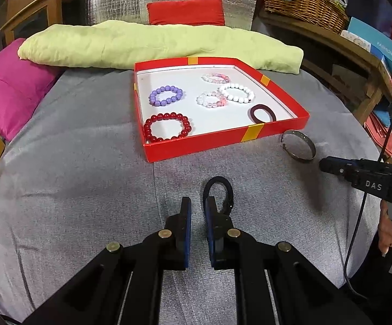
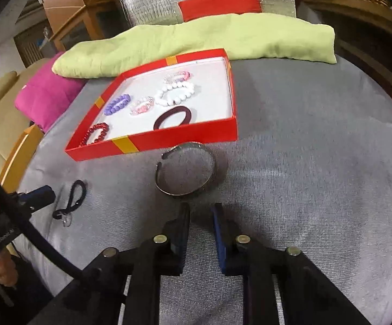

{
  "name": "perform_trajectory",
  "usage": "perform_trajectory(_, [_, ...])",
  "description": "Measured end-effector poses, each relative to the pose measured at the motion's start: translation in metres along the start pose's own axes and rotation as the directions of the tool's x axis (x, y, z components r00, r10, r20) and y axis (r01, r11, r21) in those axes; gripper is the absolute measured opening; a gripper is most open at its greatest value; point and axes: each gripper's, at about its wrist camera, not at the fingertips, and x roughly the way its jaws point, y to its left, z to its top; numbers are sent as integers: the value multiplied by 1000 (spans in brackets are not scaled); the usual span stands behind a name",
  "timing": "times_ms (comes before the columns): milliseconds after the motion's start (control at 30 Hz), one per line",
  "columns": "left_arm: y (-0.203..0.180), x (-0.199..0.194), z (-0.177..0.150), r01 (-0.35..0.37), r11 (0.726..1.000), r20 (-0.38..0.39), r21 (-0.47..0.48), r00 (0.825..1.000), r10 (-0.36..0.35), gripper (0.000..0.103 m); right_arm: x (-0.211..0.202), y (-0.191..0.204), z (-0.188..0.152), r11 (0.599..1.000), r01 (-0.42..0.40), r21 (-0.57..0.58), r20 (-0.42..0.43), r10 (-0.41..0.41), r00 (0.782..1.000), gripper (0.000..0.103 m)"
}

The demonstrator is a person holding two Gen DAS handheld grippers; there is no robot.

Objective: Organize jewelry

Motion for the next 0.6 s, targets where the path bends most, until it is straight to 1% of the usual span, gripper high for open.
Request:
perform_trajectory(33, [0,1,0,1,1000,-3,-2,1000,-1,11,-1,0,0,1000,-1,2,-2,1,1000,32])
perform_trajectory(67, [0,1,0,4,1000,-7,-4,1000,-4,11,-1,-1,0,1000,-4,12,-6,4,1000,49])
perform_trajectory(133, [-1,2,-1,8,1000,-13,0,1000,-8,11,-1,0,1,999,-23,31,1,23,1000,69])
perform_trajectory(200, [-2,2,-1,8,1000,-15,1,1000,-8,11,-4,6,3,1000,-27,14,30,27,999,69])
perform_trajectory(267, [1,3,-1,22,1000,-23,-14,999,-22,11,-4,13,7,1000,-13,-7,40,14,999,69])
perform_trajectory(367, [2,4,-2,28,999,-39,-21,999,-29,12,7,21,11,1000,-17,-2,25,17,1000,69])
perform_trajectory(433, [2,6,-3,38,999,-54,-28,998,-40,14,15,26,14,1000,3,-11,18,-2,1000,69])
perform_trajectory(500, [3,7,-3,40,999,-63,-33,997,-42,20,23,29,15,999,41,-23,18,-40,999,69])
perform_trajectory(567, [3,6,-4,35,999,-60,-38,997,-37,39,26,28,14,998,58,-27,19,-57,998,69])
perform_trajectory(600, [4,5,-3,33,999,-55,-38,998,-35,41,26,28,13,998,60,-31,28,-59,998,68])
